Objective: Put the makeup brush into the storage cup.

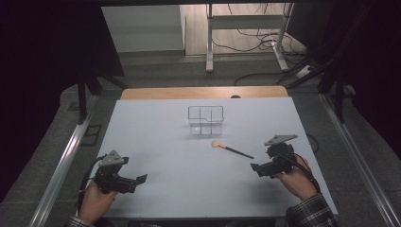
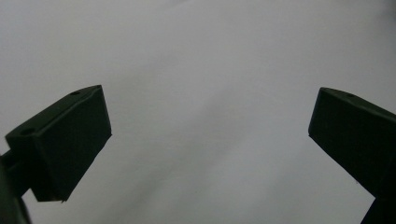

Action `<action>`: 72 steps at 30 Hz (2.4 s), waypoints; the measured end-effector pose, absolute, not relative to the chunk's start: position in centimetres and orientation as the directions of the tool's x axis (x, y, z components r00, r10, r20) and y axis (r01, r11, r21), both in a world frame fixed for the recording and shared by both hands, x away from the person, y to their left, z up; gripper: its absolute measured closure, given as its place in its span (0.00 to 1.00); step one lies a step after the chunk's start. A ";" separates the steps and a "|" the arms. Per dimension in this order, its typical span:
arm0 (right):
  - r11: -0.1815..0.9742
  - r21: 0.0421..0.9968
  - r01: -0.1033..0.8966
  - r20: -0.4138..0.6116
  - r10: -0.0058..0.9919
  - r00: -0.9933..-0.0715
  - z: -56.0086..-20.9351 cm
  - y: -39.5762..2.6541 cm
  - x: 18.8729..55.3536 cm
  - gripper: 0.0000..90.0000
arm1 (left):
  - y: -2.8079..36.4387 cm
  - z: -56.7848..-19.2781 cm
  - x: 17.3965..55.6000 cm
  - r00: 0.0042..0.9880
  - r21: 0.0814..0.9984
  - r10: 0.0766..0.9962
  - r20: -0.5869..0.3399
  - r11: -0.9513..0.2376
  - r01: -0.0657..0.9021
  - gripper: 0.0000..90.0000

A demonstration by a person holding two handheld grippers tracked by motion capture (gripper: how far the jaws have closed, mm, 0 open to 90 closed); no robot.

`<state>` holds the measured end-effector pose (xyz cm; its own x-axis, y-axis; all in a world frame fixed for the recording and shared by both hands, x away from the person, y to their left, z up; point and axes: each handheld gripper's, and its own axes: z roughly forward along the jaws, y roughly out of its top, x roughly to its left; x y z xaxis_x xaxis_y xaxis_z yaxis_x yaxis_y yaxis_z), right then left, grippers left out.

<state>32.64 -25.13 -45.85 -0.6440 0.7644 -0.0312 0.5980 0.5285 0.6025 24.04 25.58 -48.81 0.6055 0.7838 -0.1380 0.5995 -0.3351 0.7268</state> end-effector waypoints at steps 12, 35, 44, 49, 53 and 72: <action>0.558 0.569 0.604 -0.062 0.761 -0.645 -45.8 -24.3 34.0 0.00 | 25.5 -48.9 24.0 0.606 0.719 0.784 -0.137 -0.342 0.605 0.00; 0.594 0.495 0.634 -0.085 0.759 -0.645 -46.3 -22.9 36.6 0.00 | 25.6 -49.0 24.1 0.600 0.714 0.789 -0.129 -0.346 0.609 0.00; 0.606 0.489 0.627 -0.082 0.748 -0.659 -46.4 -22.2 37.4 0.00 | 25.6 -49.0 24.1 0.600 0.712 0.790 -0.126 -0.349 0.610 0.00; 0.617 0.485 0.620 -0.086 0.739 -0.668 -46.5 -21.5 37.9 0.00 | 25.7 -49.0 24.0 0.597 0.712 0.791 -0.132 -0.343 0.612 0.00; 0.623 0.481 0.617 -0.088 0.735 -0.673 -46.6 -21.1 38.2 0.00 | 25.6 -49.0 24.0 0.598 0.712 0.791 -0.132 -0.344 0.612 0.00; 0.639 0.463 0.614 -0.059 0.714 -0.698 -47.1 -19.1 39.6 0.02 | 25.6 -49.2 24.0 0.599 0.706 0.789 -0.136 -0.347 0.617 0.00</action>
<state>39.58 -19.06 -47.08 -0.6978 0.7138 -0.0591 0.6142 0.6388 0.4634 24.03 25.64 -49.16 0.5992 0.7891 -0.1355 0.6171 -0.3473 0.7061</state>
